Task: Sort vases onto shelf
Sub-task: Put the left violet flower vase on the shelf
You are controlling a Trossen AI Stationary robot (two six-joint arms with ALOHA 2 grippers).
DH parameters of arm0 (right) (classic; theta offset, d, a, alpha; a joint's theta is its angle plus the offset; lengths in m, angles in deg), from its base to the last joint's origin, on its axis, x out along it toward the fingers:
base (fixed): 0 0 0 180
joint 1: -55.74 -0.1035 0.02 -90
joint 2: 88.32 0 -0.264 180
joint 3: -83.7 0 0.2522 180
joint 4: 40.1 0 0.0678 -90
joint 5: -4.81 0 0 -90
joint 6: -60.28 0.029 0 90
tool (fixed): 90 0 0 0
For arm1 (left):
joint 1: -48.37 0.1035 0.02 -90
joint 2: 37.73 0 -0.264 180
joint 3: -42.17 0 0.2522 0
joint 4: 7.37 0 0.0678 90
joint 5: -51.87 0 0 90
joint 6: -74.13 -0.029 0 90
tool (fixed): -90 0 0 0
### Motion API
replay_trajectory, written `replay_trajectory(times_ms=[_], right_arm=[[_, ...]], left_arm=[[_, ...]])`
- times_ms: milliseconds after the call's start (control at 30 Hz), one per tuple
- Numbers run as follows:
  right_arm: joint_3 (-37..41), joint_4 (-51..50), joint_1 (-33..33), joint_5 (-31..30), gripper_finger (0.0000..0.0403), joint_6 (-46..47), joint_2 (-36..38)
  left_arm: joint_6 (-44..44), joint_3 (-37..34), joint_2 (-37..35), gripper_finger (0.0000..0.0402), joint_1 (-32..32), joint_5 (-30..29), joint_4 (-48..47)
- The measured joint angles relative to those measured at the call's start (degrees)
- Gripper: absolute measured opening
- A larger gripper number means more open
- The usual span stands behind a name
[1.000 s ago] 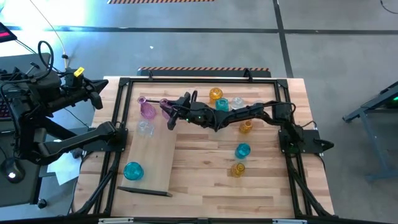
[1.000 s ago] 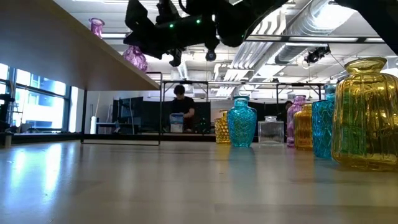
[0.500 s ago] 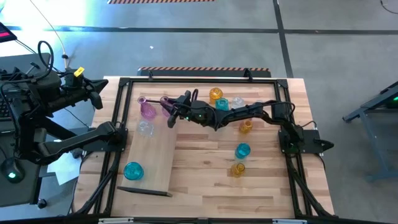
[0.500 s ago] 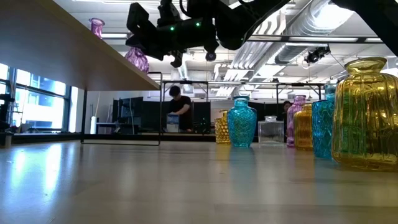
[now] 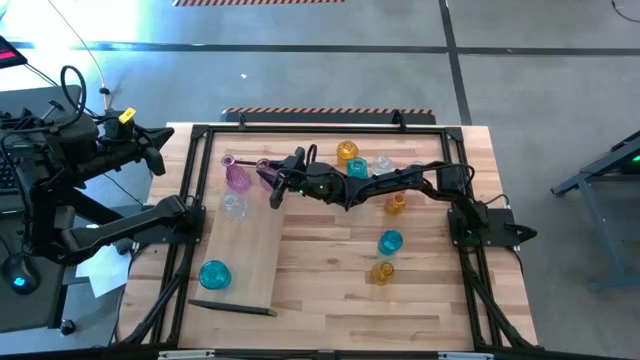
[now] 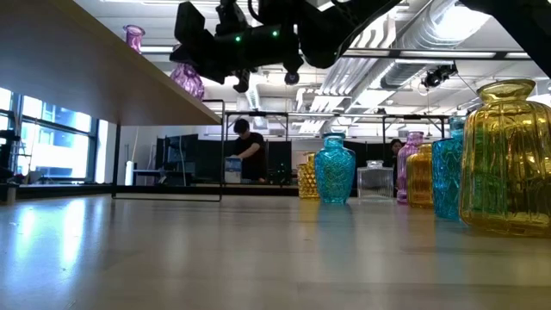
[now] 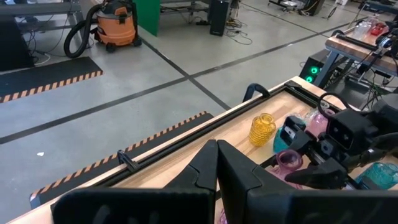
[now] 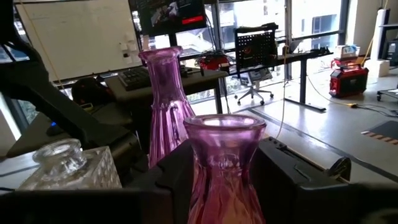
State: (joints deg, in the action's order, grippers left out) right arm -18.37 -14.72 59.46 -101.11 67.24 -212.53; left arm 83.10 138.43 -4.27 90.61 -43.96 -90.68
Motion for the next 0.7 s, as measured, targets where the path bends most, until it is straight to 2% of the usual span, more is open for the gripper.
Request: replay_trajectory(times_ms=[400, 700], right_arm=[[0.00, -0.39, -0.01, 0.50, 0.0157, -1.25, 0.00], [-0.21, 2.76, -0.01, 1.39, 0.0158, -1.09, 0.00]], left_arm=[[-0.02, 0.00, 0.00, 0.0000, -0.01, 0.02, 0.00], [-0.03, 0.00, 0.00, 0.0000, -0.01, 0.02, 0.01]])
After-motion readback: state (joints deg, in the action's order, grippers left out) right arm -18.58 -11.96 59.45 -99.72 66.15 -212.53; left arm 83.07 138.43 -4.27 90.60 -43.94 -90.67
